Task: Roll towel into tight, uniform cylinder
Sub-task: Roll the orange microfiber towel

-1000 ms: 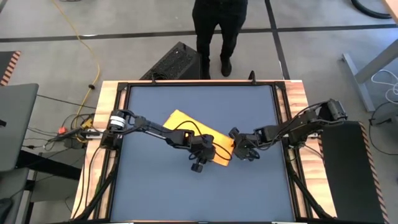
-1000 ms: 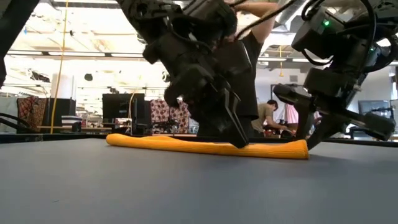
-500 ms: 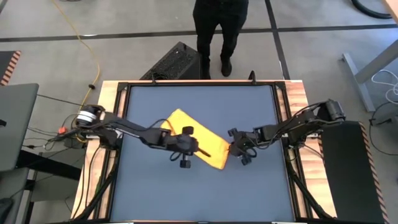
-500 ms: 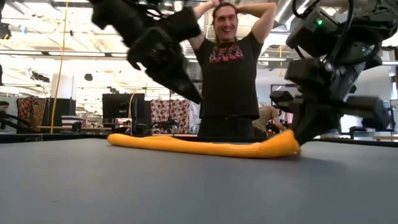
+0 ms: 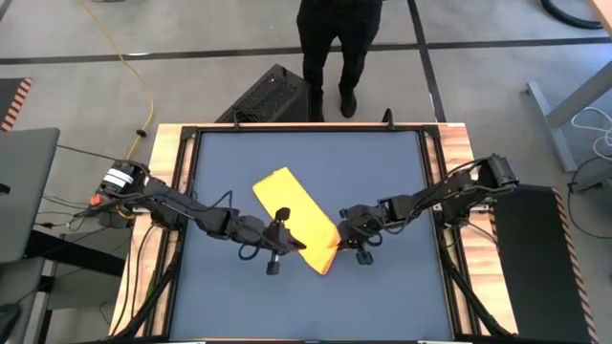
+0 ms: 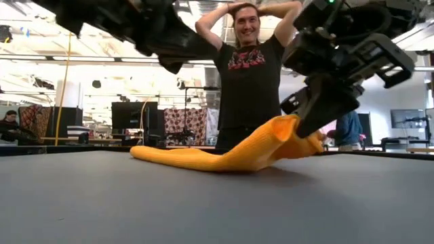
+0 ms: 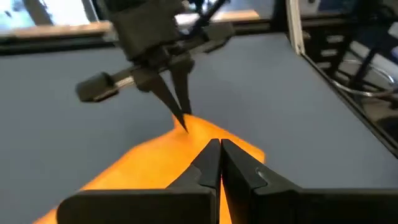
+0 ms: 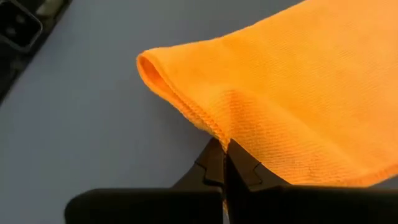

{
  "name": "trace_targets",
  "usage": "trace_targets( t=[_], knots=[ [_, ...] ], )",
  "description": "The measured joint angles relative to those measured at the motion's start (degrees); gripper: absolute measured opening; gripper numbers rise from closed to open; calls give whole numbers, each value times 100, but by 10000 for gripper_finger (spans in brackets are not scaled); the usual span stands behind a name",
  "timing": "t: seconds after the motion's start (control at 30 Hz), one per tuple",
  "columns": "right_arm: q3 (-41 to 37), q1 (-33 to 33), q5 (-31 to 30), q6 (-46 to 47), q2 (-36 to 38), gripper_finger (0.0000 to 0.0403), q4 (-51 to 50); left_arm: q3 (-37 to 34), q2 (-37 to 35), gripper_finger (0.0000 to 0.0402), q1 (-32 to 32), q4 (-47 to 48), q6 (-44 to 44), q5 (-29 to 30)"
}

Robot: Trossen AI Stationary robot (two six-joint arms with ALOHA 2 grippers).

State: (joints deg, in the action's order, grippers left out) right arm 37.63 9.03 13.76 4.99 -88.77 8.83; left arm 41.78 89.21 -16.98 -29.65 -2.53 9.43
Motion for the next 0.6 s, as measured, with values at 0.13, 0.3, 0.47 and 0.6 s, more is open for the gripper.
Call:
trace_targets(
  t=[0.13,0.3,0.47,0.6],
  knots=[
    [213,66,2,329,-331,14,-14,5,92,1,-249,-37,6,4],
    [397,71,2,581,-644,14,-6,10,374,25,-557,-101,38,26],
    [433,69,4,840,-730,14,-13,362,1203,78,-750,-130,95,59],
    [428,92,9,993,-685,17,-351,907,1941,117,-826,-48,666,548]
  ],
)
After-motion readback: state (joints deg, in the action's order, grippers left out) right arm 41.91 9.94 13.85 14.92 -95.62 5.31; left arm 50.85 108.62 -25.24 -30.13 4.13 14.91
